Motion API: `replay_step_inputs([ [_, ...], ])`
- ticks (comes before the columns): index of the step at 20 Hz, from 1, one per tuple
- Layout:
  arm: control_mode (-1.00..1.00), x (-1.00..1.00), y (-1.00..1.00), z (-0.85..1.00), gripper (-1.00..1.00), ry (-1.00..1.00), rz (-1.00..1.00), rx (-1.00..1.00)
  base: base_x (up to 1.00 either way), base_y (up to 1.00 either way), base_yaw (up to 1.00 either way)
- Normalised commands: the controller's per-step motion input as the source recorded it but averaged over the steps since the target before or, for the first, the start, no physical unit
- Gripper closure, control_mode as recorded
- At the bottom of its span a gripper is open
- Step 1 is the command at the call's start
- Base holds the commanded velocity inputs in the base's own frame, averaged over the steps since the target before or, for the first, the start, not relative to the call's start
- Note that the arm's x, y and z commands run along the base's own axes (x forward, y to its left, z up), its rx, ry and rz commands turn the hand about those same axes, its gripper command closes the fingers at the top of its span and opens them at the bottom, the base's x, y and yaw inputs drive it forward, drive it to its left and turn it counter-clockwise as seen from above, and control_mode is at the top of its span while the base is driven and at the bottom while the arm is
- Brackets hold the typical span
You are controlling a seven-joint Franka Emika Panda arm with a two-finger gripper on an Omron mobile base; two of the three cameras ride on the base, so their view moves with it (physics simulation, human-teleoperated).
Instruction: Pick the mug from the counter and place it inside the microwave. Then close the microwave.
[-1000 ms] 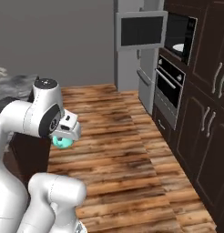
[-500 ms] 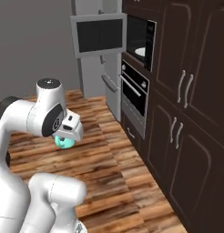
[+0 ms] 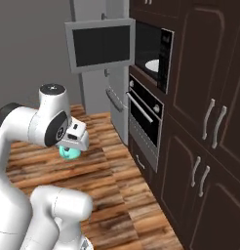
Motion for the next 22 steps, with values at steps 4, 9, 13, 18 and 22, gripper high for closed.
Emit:
replay_step_inputs([
  [4,1.00,0.00,0.00,0.00,1.00,0.00,0.00,0.00,1.00,0.00,-0.11],
  [9,1.00,0.00,0.00,0.00,1.00,0.00,0.00,0.00,1.00,0.00,-0.20],
  [13,1.00,0.00,0.00,0.00,1.00,0.00,0.00,0.00,0.68,0.00,-0.34],
  [18,1.00,0.00,0.00,0.00,1.00,0.00,0.00,0.00,0.46,0.10,-0.54],
  [22,1.00,0.00,0.00,0.00,1.00,0.00,0.00,0.00,0.48,0.43,-0.57],
])
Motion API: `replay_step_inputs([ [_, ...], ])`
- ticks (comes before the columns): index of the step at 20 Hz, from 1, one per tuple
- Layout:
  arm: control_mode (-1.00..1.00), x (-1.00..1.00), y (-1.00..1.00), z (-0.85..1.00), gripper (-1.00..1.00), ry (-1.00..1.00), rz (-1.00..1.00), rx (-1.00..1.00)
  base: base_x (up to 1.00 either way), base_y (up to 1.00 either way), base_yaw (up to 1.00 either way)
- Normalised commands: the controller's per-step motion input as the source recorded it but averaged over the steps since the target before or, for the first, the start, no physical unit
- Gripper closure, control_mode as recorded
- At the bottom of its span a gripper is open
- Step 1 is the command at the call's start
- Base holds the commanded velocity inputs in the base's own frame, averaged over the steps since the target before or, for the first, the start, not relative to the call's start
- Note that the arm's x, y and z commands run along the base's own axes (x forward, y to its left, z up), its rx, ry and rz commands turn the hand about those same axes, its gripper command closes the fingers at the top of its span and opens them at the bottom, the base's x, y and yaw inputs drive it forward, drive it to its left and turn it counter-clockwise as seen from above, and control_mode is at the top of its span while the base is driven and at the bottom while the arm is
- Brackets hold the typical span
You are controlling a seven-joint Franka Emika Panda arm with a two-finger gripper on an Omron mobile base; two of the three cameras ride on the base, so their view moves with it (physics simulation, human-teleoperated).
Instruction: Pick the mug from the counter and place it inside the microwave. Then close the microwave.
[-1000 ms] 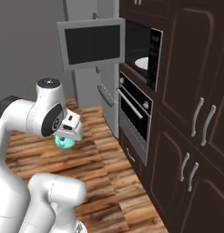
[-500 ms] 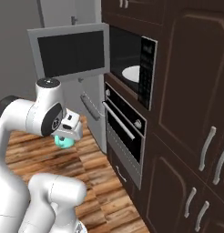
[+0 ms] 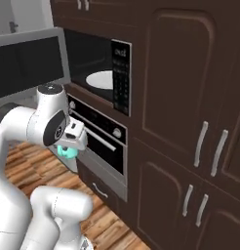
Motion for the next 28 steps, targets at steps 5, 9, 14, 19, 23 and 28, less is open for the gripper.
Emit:
replay_step_inputs([
  [5,1.00,0.00,0.00,0.00,1.00,0.00,0.00,0.00,0.41,0.71,-0.54],
  [9,1.00,0.00,0.00,0.00,1.00,0.00,0.00,0.00,0.18,0.71,-0.55],
  [14,1.00,0.00,0.00,0.00,1.00,0.00,0.00,0.00,0.00,0.63,-0.54],
  [19,1.00,0.00,0.00,0.00,1.00,0.00,0.00,0.00,0.00,0.60,-0.44],
  [23,1.00,0.00,0.00,0.00,1.00,0.00,0.00,0.00,0.06,0.61,-0.20],
  [28,1.00,0.00,0.00,0.00,1.00,0.00,0.00,0.00,0.07,0.64,-0.02],
])
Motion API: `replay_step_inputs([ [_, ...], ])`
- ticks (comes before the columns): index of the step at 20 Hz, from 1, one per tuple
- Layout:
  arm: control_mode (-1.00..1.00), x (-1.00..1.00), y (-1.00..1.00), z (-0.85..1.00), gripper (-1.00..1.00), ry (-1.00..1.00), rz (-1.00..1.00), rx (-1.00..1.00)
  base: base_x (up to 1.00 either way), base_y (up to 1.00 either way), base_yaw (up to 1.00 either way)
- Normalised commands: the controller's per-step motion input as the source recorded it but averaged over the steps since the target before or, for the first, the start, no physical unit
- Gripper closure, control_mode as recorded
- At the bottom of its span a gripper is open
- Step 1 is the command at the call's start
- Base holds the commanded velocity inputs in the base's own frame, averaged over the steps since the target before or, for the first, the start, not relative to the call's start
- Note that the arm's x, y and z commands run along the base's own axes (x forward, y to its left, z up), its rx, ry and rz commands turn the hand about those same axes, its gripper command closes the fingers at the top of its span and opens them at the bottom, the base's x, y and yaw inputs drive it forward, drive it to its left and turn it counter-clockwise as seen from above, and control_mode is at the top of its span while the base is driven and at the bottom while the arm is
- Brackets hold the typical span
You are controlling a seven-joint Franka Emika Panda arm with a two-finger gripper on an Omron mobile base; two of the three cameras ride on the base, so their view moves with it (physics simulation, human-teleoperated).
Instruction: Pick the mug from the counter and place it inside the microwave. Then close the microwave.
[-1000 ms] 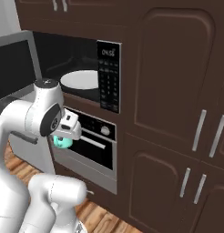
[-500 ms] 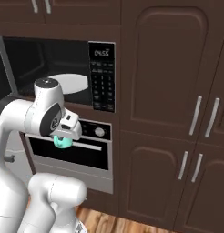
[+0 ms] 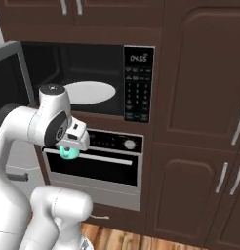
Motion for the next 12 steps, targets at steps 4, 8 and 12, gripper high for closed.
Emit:
replay_step_inputs([
  [4,1.00,0.00,0.00,0.00,1.00,0.00,0.00,0.00,0.29,0.26,0.00],
  [8,1.00,0.00,0.00,0.00,1.00,0.00,0.00,0.00,0.30,0.26,0.00],
  [12,1.00,0.00,0.00,0.00,1.00,0.00,0.00,0.00,0.29,0.29,0.00],
])
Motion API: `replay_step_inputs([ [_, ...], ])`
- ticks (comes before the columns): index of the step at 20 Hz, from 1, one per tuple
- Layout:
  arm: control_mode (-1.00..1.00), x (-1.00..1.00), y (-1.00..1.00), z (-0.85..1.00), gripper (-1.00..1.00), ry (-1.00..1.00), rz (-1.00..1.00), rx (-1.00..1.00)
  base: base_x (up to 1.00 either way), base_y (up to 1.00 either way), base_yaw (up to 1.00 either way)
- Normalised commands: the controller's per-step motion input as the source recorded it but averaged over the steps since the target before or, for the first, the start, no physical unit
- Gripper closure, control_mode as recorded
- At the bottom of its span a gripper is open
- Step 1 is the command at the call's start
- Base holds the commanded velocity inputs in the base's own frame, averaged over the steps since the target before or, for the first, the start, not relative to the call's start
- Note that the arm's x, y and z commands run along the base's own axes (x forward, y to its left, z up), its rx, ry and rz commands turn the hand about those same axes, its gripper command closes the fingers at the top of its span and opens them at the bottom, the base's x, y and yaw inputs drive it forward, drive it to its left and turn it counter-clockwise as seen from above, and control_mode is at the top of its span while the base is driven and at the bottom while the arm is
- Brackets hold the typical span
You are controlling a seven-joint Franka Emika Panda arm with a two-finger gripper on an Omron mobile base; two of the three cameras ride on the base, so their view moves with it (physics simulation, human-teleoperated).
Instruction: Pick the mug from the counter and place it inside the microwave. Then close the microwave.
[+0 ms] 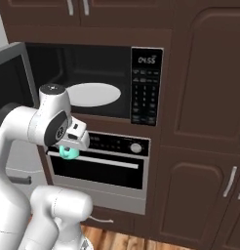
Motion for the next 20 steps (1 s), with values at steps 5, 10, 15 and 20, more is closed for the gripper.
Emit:
replay_step_inputs([
  [5,1.00,0.00,0.00,0.00,1.00,0.00,0.00,0.00,0.32,0.39,0.02],
  [10,1.00,0.00,0.00,0.00,1.00,0.00,0.00,0.00,0.32,0.13,0.00],
  [15,1.00,0.00,0.00,0.00,1.00,0.00,0.00,0.00,0.13,0.01,0.00],
  [20,1.00,0.00,0.00,0.00,1.00,0.00,0.00,0.00,0.00,0.00,0.00],
])
